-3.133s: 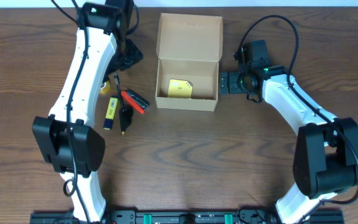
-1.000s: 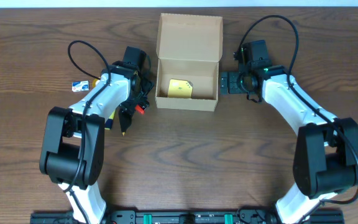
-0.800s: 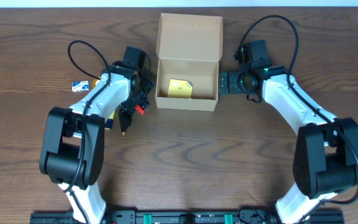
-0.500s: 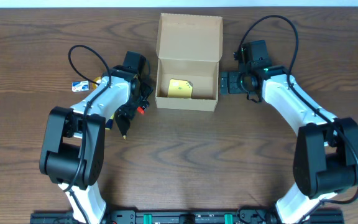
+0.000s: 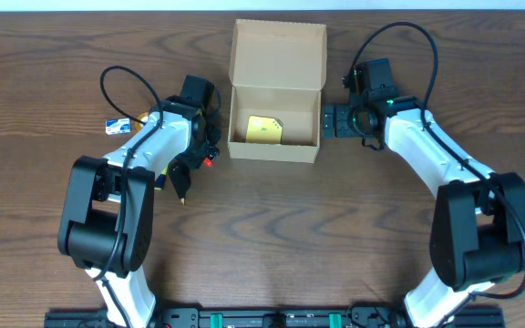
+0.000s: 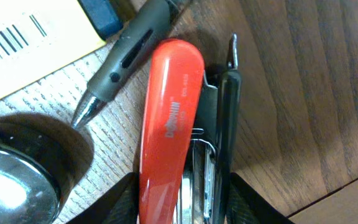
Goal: Pack container
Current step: 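Lower the left gripper onto the red stapler and grip it, then lift the red stapler with the left gripper and carry it over the box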
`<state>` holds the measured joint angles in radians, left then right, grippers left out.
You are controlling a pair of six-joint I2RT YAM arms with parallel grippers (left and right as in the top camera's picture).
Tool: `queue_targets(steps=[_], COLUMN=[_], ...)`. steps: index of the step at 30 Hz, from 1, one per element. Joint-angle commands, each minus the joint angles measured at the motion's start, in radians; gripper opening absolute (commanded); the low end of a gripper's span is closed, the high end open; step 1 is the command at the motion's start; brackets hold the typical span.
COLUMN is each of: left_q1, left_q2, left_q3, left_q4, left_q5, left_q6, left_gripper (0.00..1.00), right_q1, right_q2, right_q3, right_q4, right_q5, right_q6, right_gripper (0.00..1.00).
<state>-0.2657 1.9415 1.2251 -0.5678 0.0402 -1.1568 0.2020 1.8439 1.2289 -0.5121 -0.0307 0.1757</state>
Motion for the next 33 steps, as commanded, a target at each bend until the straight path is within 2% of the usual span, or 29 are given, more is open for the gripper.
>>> queue_targets(steps=[1,8,11,12,23,29,33], left_q1=[-0.001,0.007,0.029,0.038,0.067,0.046,0.017], left_q2=[0.017,0.016,0.007,0.002,-0.167,-0.239,-0.240], left_q3=[-0.005,-0.005,-0.003,0.000,0.174,0.291,0.330], left_q4=[0.000,-0.003,-0.004,-0.005,-0.143,-0.134,-0.068], left_q5=[-0.022,-0.021,0.003,0.005,-0.074,-0.077,-0.074], left_q6=[-0.006,-0.002,0.002,0.006,0.035,0.039,0.039], left_gripper=[0.40,0.25,0.07,0.06,0.06,0.06,0.06], right_q1=[-0.005,-0.005,-0.005,-0.005,-0.005,-0.005,-0.005], right_q2=[0.000,0.000,0.000,0.000,0.000,0.000,0.000], right_q3=[0.000,0.000,0.000,0.000,0.000,0.000,0.000], right_q4=[-0.001,-0.001,-0.001,-0.001,-0.001,-0.001,-0.001], right_q5=[-0.003,-0.003,-0.003,-0.003,-0.003,-0.003,-0.003], right_q6=[0.011,0.011,0.011,0.011,0.010,0.010,0.010], right_gripper=[0.99,0.99,0.99,0.99,0.99,0.99,0.99])
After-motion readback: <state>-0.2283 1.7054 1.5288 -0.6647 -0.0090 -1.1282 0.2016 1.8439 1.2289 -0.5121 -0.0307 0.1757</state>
